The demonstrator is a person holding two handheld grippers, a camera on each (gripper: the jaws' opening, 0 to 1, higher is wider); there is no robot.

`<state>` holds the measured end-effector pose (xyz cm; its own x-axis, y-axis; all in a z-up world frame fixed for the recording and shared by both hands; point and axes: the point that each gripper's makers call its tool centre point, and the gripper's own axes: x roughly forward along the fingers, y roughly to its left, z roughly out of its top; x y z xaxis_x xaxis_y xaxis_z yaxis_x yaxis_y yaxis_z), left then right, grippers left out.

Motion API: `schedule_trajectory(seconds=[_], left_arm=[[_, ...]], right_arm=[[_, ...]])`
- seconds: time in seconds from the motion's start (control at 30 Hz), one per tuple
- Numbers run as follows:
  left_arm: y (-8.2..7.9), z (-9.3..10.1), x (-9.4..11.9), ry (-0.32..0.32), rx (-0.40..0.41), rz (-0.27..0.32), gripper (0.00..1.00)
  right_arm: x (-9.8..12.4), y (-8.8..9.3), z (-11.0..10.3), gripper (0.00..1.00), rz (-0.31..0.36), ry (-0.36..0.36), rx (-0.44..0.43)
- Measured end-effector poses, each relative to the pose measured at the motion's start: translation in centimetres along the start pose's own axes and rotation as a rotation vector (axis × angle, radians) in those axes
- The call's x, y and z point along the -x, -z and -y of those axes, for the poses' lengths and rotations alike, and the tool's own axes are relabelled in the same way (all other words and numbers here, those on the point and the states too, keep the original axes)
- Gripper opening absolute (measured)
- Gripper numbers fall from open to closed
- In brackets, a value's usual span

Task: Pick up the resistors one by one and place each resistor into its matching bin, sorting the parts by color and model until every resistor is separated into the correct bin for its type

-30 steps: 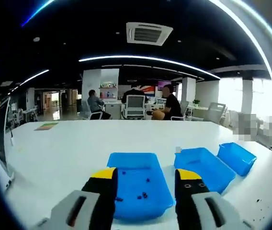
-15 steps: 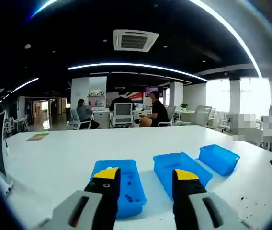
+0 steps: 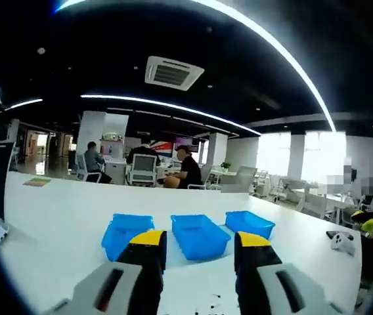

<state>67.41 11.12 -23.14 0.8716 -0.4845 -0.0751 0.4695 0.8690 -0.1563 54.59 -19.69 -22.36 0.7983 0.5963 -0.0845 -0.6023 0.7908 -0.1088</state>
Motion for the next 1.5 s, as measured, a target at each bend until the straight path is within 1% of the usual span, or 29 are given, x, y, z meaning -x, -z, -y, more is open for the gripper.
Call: schedule_trajectory(seconds=[0.07,0.13,0.2,0.3,0.37,0.47,0.57,0.6,0.63,0.67,0.73,0.83,0.87,0.9,0.93,0.97,1.03,1.07,1.13,1.17,1.2,1.23,1.3,1.37,1.43,1.47,1.5], left_arm=[[0.7,1.0,1.2,0.03,0.011,-0.004,0.42],[1.1,1.6,2.0,0.043,0.015,-0.002,0.42],[1.2,2.2,2.8,0.057,0.018,0.007,0.42],[1.4,3.3,3.4,0.079,0.01,0.012,0.41],[1.5,4.1,3.3,0.104,-0.034,-0.005,0.37],[1.8,4.7,2.6,0.121,-0.134,-0.046,0.35],[2.3,6.1,1.0,0.179,-0.232,-0.122,0.36],[2.6,6.5,0.4,0.199,-0.275,-0.158,0.37],[2.8,6.7,-0.1,0.205,-0.306,-0.173,0.38],[3.1,7.1,-0.7,0.226,-0.346,-0.204,0.38],[3.8,8.5,-1.8,0.29,-0.398,-0.268,0.38],[5.5,10.6,-3.3,0.398,-0.508,-0.391,0.36],[6.3,11.0,-4.1,0.414,-0.53,-0.458,0.34],[6.7,11.7,-4.7,0.446,-0.557,-0.492,0.32],[7.4,12.3,-5.1,0.486,-0.577,-0.548,0.31],[7.9,12.6,-5.6,0.503,-0.593,-0.588,0.32],[8.8,13.1,-7.0,0.534,-0.652,-0.65,0.31],[9.2,13.2,-7.3,0.545,-0.673,-0.674,0.31],[9.8,13.5,-8.9,0.55,-0.706,-0.712,0.31],[10.3,13.8,-9.5,0.586,-0.731,-0.748,0.31],[10.7,13.9,-9.9,0.598,-0.746,-0.767,0.31],[10.8,14.1,-10.7,0.587,-0.747,-0.763,0.31],[11.2,13.9,-11.9,0.599,-0.786,-0.796,0.3],[11.7,14.0,-13.0,0.596,-0.791,-0.814,0.29],[12.3,14.0,-13.0,0.631,-0.82,-0.853,0.29],[12.8,14.1,-12.9,0.659,-0.858,-0.891,0.29],[13.0,14.1,-13.2,0.675,-0.897,-0.903,0.29]], right_arm=[[0.0,0.0,0.1,0.34,-0.001,0.002,-0.001],[0.0,0.0,0.2,0.34,-0.001,0.004,-0.001],[0.0,-0.1,0.2,0.34,-0.001,0.005,-0.001],[-0.2,-0.1,0.1,0.34,-0.003,0.004,0.001],[-0.2,-0.1,0.1,0.34,-0.003,0.002,0.002],[-0.2,-0.1,0.2,0.34,-0.002,0.002,0.001],[-0.1,-0.2,0.3,0.34,0.001,0.005,0.001],[0.0,-0.3,0.3,0.34,0.004,0.005,0.001],[0.1,-0.4,0.3,0.34,0.006,0.006,0.001],[0.2,-0.4,0.3,0.34,0.007,0.008,0.0],[0.3,-0.4,0.5,0.34,0.009,0.011,0.001],[0.5,-0.6,0.6,0.34,0.014,0.014,-0.002],[0.5,-0.6,0.6,0.34,0.016,0.012,-0.003],[0.6,-0.7,0.6,0.34,0.017,0.01,-0.002],[0.6,-0.7,0.7,0.34,0.018,0.009,-0.002],[0.6,-0.7,0.7,0.34,0.019,0.01,-0.002],[0.7,-0.8,0.9,0.34,0.021,0.012,-0.004],[0.7,-0.8,1.0,0.34,0.022,0.014,-0.005],[0.8,-0.8,1.0,0.34,0.024,0.016,-0.006],[0.9,-0.8,1.0,0.34,0.025,0.016,-0.006],[0.9,-0.9,1.1,0.34,0.027,0.016,-0.006],[1.0,-0.9,1.1,0.34,0.029,0.016,-0.007],[1.1,-1.0,1.2,0.34,0.031,0.019,-0.008],[1.1,-1.0,1.4,0.34,0.033,0.022,-0.012],[1.1,-0.9,1.4,0.34,0.033,0.022,-0.014],[1.0,-0.9,1.4,0.34,0.031,0.02,-0.016],[0.9,-0.9,1.3,0.34,0.03,0.017,-0.014]])
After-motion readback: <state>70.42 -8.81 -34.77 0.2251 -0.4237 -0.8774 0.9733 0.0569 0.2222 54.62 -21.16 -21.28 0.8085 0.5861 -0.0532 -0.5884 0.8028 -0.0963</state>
